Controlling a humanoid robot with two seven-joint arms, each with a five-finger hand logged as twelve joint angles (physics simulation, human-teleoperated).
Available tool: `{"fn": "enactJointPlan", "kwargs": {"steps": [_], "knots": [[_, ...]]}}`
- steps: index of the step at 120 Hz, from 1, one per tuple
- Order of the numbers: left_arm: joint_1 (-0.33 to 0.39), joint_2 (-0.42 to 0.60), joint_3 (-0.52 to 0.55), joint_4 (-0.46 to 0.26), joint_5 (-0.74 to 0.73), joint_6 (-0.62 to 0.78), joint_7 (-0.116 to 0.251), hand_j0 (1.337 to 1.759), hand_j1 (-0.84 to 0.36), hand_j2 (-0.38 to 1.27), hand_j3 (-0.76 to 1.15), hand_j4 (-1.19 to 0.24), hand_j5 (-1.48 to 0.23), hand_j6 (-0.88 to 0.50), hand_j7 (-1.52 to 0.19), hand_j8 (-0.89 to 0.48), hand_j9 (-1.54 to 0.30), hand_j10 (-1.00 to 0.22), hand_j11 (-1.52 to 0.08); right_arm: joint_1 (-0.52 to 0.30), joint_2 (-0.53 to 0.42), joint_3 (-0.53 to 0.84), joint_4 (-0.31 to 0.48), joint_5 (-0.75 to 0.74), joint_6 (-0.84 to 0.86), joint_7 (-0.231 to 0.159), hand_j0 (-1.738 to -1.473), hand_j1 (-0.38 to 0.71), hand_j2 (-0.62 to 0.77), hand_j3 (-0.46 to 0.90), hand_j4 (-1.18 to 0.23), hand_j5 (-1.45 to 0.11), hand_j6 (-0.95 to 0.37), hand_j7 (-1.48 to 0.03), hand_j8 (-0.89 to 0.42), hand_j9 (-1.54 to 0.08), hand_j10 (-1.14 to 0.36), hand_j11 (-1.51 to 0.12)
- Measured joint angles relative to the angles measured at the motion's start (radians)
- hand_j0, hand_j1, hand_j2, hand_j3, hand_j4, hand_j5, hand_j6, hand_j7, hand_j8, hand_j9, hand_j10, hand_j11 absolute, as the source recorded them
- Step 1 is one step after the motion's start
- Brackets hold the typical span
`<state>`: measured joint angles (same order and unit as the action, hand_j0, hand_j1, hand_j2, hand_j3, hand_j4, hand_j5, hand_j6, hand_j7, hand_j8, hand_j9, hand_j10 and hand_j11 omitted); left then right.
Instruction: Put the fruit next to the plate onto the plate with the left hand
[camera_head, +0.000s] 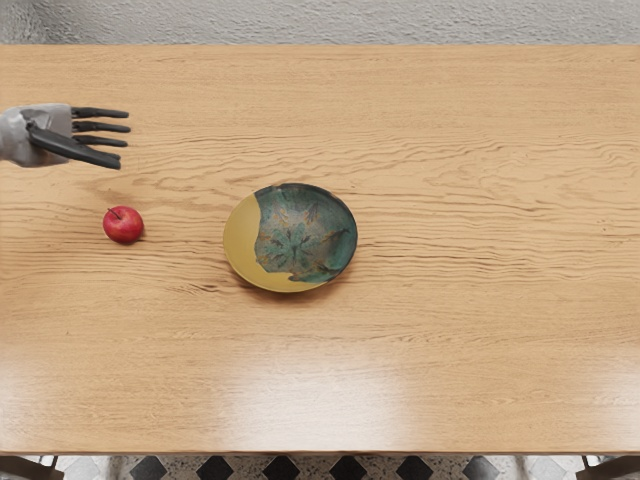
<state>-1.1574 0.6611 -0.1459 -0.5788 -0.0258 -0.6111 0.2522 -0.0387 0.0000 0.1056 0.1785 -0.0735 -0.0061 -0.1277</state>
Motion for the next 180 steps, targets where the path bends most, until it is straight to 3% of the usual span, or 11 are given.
{"fn": "enactJointPlan", "kwargs": {"steps": [32,44,70,77,84,108,118,130,145,180], "knots": [[-0.004,0.004,0.004,-0.014,0.003,0.0,0.001,1.658,0.06,0.05,0.0,-0.24,-0.32,-0.24,-0.32,-0.24,-0.32,-0.24,-0.32,-0.006,0.0,-0.001,0.0,0.0,0.0,-0.002,-1.658,-0.32,-0.01,0.0,-0.03,-0.03,-0.03,-0.03,-0.03,-0.03,-0.03,-0.03],[-0.007,0.097,0.014,-0.07,0.006,0.0,0.001,1.658,0.06,0.05,0.0,-0.25,-0.32,-0.24,-0.32,-0.24,-0.32,-0.24,-0.32,-0.008,0.0,-0.001,0.0,0.0,0.0,-0.002,-1.658,-0.32,-0.01,0.0,-0.03,-0.03,-0.03,-0.03,-0.03,-0.03,-0.03,-0.03],[-0.099,0.08,0.033,-0.142,0.177,0.0,0.057,1.658,0.05,0.05,0.0,-0.25,-0.32,-0.25,-0.32,-0.25,-0.32,-0.25,-0.32,-0.009,0.0,-0.001,-0.001,0.0,0.0,-0.003,-1.658,-0.32,-0.01,0.0,-0.03,-0.03,-0.03,-0.03,-0.03,-0.03,-0.03,-0.03],[-0.112,0.086,0.044,-0.194,0.225,0.0,0.064,1.658,0.05,0.05,0.0,-0.25,-0.32,-0.25,-0.32,-0.25,-0.32,-0.25,-0.32,-0.009,0.0,-0.001,0.0,0.0,0.0,-0.003,-1.658,-0.32,-0.01,0.0,-0.03,-0.03,-0.03,-0.03,-0.03,-0.03,-0.03,-0.03],[-0.255,0.123,0.137,-0.278,0.25,0.009,0.063,1.658,0.05,0.05,0.0,-0.25,-0.32,-0.25,-0.32,-0.25,-0.32,-0.25,-0.32,-0.009,0.0,-0.001,0.0,0.0,0.0,-0.003,-1.658,-0.32,-0.01,0.0,-0.03,-0.03,-0.03,-0.03,-0.03,-0.03,-0.03,-0.03],[-0.483,0.138,0.5,-0.573,0.277,0.305,0.058,1.658,0.05,0.05,0.0,-0.25,-0.32,-0.25,-0.32,-0.25,-0.32,-0.25,-0.32,-0.009,0.0,-0.001,0.0,0.0,0.0,-0.003,-1.658,-0.32,-0.01,0.0,-0.03,-0.03,-0.03,-0.03,-0.03,-0.03,-0.03,-0.03],[-0.624,0.089,0.674,-0.676,0.276,0.446,0.058,1.658,0.05,0.05,0.0,-0.25,-0.32,-0.25,-0.32,-0.25,-0.32,-0.25,-0.32,-0.009,0.0,-0.001,-0.001,0.0,0.0,-0.003,-1.658,-0.32,-0.01,0.0,-0.03,-0.03,-0.03,-0.03,-0.03,-0.03,-0.03,-0.03],[-0.67,0.04,0.837,-0.766,0.275,0.606,0.058,1.658,0.05,0.05,0.0,-0.25,-0.32,-0.25,-0.32,-0.25,-0.32,-0.25,-0.32,-0.009,0.0,0.0,0.0,0.0,0.0,-0.003,-1.658,-0.32,-0.01,0.0,-0.03,-0.03,-0.03,-0.03,-0.03,-0.03,-0.03,-0.03],[-0.679,0.001,0.967,-0.816,0.275,0.742,0.058,1.658,0.05,0.05,0.0,-0.25,-0.32,-0.25,-0.32,-0.25,-0.32,-0.25,-0.32,-0.009,0.0,0.0,0.0,0.0,0.0,-0.003,-1.658,-0.32,-0.01,0.0,-0.03,-0.03,-0.03,-0.03,-0.03,-0.03,-0.03,-0.03],[-0.684,-0.106,1.075,-0.849,0.292,0.887,0.064,1.658,0.05,0.05,0.0,-0.25,-0.32,-0.25,-0.32,-0.25,-0.32,-0.25,-0.32,-0.009,0.0,-0.001,0.0,0.0,0.0,-0.003,-1.658,-0.32,-0.01,0.0,-0.03,-0.03,-0.03,-0.03,-0.03,-0.03,-0.03,-0.03]]}}
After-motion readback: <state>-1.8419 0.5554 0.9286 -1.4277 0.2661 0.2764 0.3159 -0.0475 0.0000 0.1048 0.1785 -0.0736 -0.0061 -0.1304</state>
